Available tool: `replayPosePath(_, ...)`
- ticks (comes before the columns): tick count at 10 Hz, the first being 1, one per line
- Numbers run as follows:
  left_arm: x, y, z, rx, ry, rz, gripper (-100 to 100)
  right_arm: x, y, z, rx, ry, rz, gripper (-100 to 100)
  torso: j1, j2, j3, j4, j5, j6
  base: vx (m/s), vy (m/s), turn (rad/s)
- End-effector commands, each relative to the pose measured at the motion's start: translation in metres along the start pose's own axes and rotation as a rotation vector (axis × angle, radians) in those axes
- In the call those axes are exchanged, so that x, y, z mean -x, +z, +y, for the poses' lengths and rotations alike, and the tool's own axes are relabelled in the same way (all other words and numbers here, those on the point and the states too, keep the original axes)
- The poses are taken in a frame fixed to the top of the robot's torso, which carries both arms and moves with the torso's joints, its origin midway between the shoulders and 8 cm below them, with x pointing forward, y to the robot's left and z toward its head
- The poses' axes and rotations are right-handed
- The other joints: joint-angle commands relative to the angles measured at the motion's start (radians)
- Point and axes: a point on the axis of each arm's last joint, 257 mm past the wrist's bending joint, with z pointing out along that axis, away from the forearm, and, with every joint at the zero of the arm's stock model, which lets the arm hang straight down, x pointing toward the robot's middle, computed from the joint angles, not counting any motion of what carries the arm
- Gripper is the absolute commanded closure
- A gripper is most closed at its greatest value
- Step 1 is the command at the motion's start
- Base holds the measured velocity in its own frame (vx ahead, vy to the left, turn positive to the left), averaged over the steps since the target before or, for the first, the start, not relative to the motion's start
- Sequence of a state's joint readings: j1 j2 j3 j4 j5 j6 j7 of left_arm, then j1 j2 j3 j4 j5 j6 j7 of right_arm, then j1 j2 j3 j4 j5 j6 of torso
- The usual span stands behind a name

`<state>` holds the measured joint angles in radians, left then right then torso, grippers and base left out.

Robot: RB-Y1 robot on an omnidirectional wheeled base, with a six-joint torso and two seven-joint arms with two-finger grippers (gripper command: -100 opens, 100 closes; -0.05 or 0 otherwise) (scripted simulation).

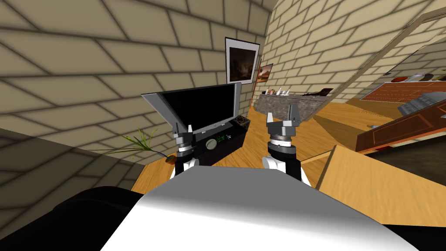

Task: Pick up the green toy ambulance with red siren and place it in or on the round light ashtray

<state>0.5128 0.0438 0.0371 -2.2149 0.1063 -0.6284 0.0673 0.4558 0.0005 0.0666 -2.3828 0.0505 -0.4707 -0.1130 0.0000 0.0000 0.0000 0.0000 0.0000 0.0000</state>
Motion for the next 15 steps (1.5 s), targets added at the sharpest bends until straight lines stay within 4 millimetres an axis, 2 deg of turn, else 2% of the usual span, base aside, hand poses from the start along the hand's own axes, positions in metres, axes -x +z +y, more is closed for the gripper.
replayPosePath(1,-0.001,0.002,-0.001,0.008,-0.012,0.019,-100,0.0,0.0,0.0,0.0,0.0,0.0,0,0.0,0.0,0.0,0.0,0.0,0.0,0.0,-0.009,-0.099)
replayPosePath(6,0.012,0.003,0.016,0.101,-0.106,-0.006,-100,0.0,0.0,0.0,0.0,0.0,0.0,0,-0.003,0.0,0.0,0.0,-0.001,0.0,0.003,-0.038,-0.164)
replayPosePath(9,0.03,-0.005,0.04,0.201,-0.164,-0.054,-100,0.0,0.0,0.0,0.0,0.0,0.0,0,-0.004,-0.001,0.0,0.0,-0.001,0.0,0.02,-0.063,-0.173)
replayPosePath(10,0.03,-0.005,0.042,0.209,-0.164,-0.055,-100,0.0,0.0,0.0,0.0,0.0,0.0,0,-0.004,-0.002,-0.001,0.0,-0.001,0.0,0.027,-0.05,-0.061)
replayPosePath(12,0.046,-0.016,0.063,0.291,-0.198,-0.095,-100,0.0,0.0,0.0,0.0,0.0,0.0,0,-0.004,-0.001,-0.001,0.0,-0.001,0.0,0.027,-0.065,-0.195)
replayPosePath(15,0.055,-0.026,0.082,0.365,-0.214,-0.118,-100,0.0,0.0,0.0,0.0,0.0,0.0,0,-0.004,-0.001,-0.001,0.0,-0.001,0.0,0.028,-0.047,-0.095)
